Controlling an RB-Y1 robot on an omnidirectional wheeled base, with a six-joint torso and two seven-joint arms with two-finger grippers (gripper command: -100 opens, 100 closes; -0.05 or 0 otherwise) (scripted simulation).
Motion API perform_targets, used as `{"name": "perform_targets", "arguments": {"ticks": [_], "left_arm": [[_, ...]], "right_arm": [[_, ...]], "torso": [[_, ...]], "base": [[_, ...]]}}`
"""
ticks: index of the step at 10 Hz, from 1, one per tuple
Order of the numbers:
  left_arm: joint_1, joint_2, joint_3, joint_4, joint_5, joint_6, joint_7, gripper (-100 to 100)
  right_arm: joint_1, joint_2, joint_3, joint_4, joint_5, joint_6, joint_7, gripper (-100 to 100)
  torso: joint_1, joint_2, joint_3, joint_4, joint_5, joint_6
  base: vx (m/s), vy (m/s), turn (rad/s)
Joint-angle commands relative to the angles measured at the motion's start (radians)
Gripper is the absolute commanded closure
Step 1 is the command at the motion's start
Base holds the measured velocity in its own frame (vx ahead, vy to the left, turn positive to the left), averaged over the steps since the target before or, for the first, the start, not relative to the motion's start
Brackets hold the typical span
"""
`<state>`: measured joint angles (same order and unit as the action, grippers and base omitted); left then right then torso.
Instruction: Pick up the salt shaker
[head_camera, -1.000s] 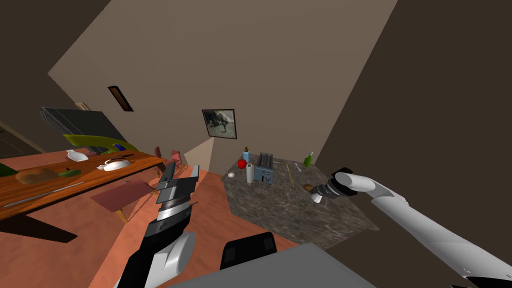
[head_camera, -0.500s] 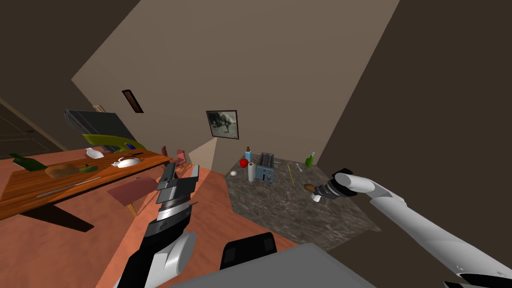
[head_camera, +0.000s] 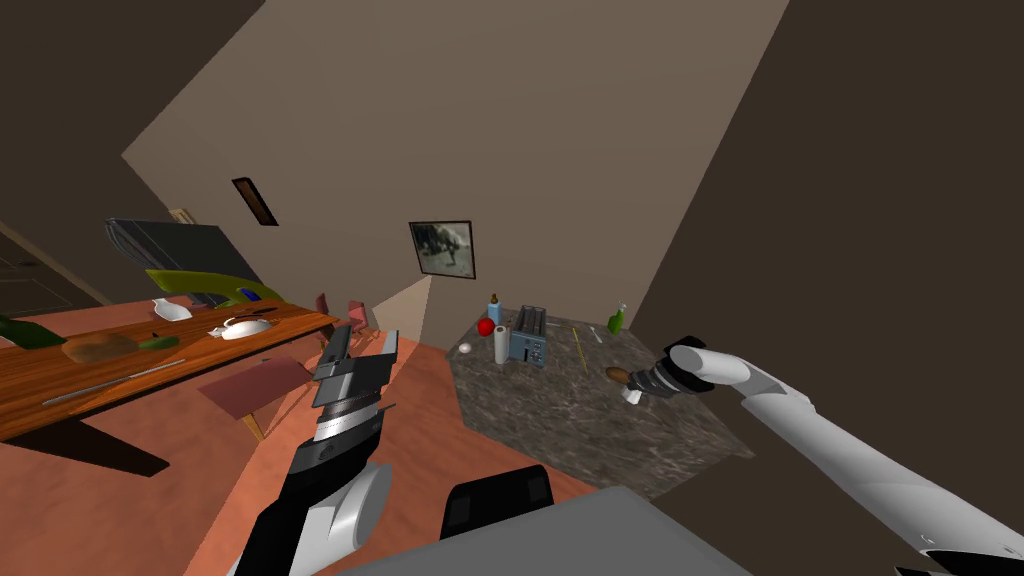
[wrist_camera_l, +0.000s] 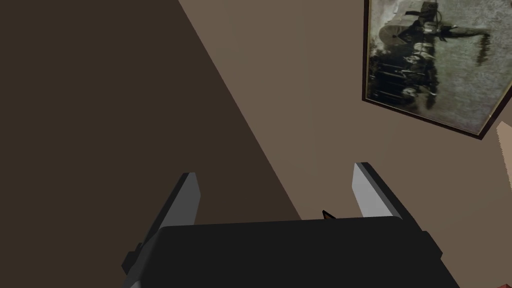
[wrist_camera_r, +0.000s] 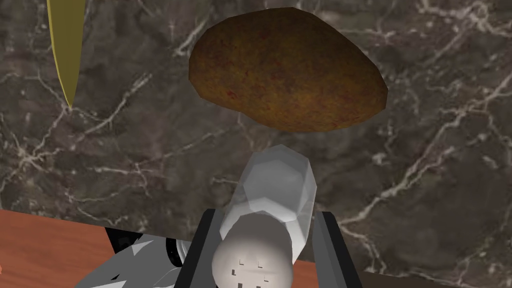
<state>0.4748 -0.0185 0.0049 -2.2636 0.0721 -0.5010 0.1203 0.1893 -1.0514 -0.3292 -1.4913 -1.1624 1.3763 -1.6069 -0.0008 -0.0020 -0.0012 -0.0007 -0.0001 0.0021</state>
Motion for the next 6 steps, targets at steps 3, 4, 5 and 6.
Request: {"name": "perform_targets", "arguments": {"ticks": [3,4,5,6], "left_arm": [[0.0,0.0,0.0,0.0,0.0,0.0,0.0,0],[0.0,0.0,0.0,0.0,0.0,0.0,0.0,0],[0.0,0.0,0.0,0.0,0.0,0.0,0.0,0],[0.0,0.0,0.0,0.0,0.0,0.0,0.0,0]], "right_arm": [[0.02,-0.021,-0.007,-0.066,-0.027,0.026,-0.01,100],[0.029,-0.028,-0.011,-0.093,-0.037,0.035,-0.014,100],[0.026,-0.024,-0.011,-0.077,-0.033,0.029,-0.01,100],[0.028,-0.025,-0.012,-0.08,-0.034,0.031,-0.01,0]], "torso": [[0.0,-0.003,-0.002,-0.001,0.0,-0.002],[0.001,-0.003,-0.002,-0.001,0.0,-0.002],[0.001,-0.002,-0.001,-0.001,0.0,-0.001],[0.001,0.0,-0.001,0.0,0.0,-0.002]], "base": [[0.082,-0.001,-0.156],[0.056,0.001,-0.138],[0.024,0.003,-0.037],[0.0,0.0,0.0]]}}
